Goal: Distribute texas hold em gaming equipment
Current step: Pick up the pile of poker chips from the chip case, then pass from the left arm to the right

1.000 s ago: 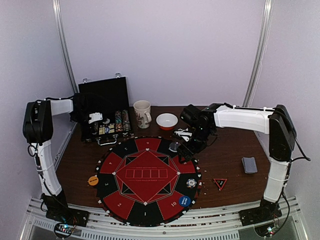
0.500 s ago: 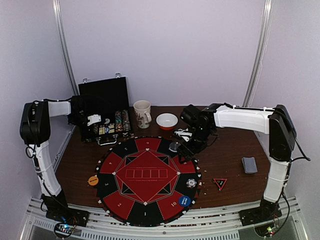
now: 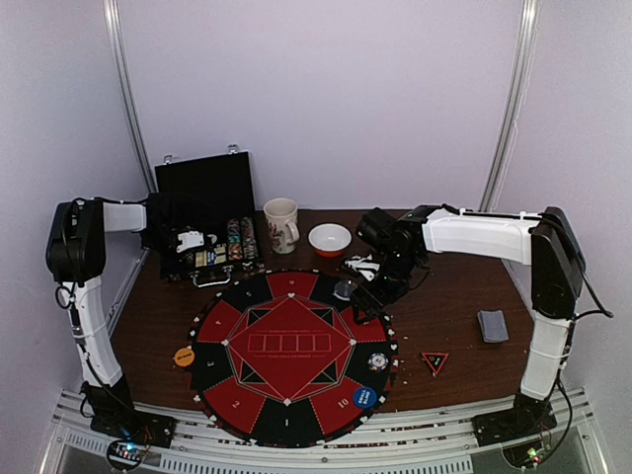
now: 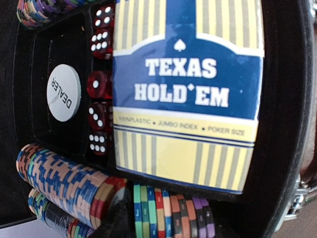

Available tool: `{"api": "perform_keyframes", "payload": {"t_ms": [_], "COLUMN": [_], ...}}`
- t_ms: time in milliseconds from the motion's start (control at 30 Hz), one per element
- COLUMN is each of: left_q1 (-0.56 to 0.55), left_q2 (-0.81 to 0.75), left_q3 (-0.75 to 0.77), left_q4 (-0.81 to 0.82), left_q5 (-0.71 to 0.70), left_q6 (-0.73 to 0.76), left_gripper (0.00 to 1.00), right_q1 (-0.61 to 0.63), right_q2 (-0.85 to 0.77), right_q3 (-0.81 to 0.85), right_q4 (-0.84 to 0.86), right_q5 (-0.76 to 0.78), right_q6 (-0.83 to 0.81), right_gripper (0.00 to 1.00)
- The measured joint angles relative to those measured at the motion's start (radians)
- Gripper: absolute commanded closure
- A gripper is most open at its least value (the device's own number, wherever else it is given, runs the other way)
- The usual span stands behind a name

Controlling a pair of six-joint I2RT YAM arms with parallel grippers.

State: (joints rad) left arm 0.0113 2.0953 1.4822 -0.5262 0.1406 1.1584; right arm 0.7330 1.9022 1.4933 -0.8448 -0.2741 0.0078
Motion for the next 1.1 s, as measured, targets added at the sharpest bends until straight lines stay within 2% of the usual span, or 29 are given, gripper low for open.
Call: {"api": "perform_keyframes", "payload": {"t_ms": [33,133,167,200,500,700,800,867,967,1100], "left_q1": [0.000,0.000,0.000,0.000,-0.003,-0.037,-0.051,-0.063,-0.092,-0.163], "left_q2": [0.000,0.003,0.003,0.003,-0.018,-0.180,-0.303,-0.395,-0.564,-0.789], "left_q3": [0.000,0.000,0.001,0.001,0.028,0.034,0.057,0.056,-0.023,-0.253], "left_q4": [0.001,0.002,0.003,0.002,-0.089,-0.157,-0.155,-0.124,-0.008,0.120], "left_q5": [0.000,0.003,0.006,0.013,0.032,0.055,0.120,0.179,0.231,0.270], "left_q6": [0.000,-0.007,-0.007,-0.010,-0.053,-0.159,-0.281,-0.417,-0.720,-1.162], "left_gripper": [0.61,0.77,0.85,0.99,1.00,1.00,1.00,1.00,1.00,1.00], "right_q1": [0.000,0.000,0.000,0.000,0.000,0.000,0.000,0.000,0.000,0.007], "right_q2": [0.000,0.000,0.000,0.000,0.001,0.001,-0.003,-0.013,-0.050,-0.118], "right_q3": [0.000,0.000,0.000,0.000,0.006,0.054,0.084,0.101,0.111,0.113], "right_q4": [0.000,0.000,0.000,0.000,-0.018,-0.021,-0.019,-0.014,0.014,0.079], "right_q5": [0.000,0.000,0.000,0.000,0.002,0.006,0.010,0.019,0.031,0.060], "right_q6": [0.000,0.001,0.001,0.001,0.001,0.002,0.002,0.003,0.003,0.014], "right_gripper": [0.14,0.14,0.14,0.14,0.14,0.14,0.14,0.14,0.15,0.16]}}
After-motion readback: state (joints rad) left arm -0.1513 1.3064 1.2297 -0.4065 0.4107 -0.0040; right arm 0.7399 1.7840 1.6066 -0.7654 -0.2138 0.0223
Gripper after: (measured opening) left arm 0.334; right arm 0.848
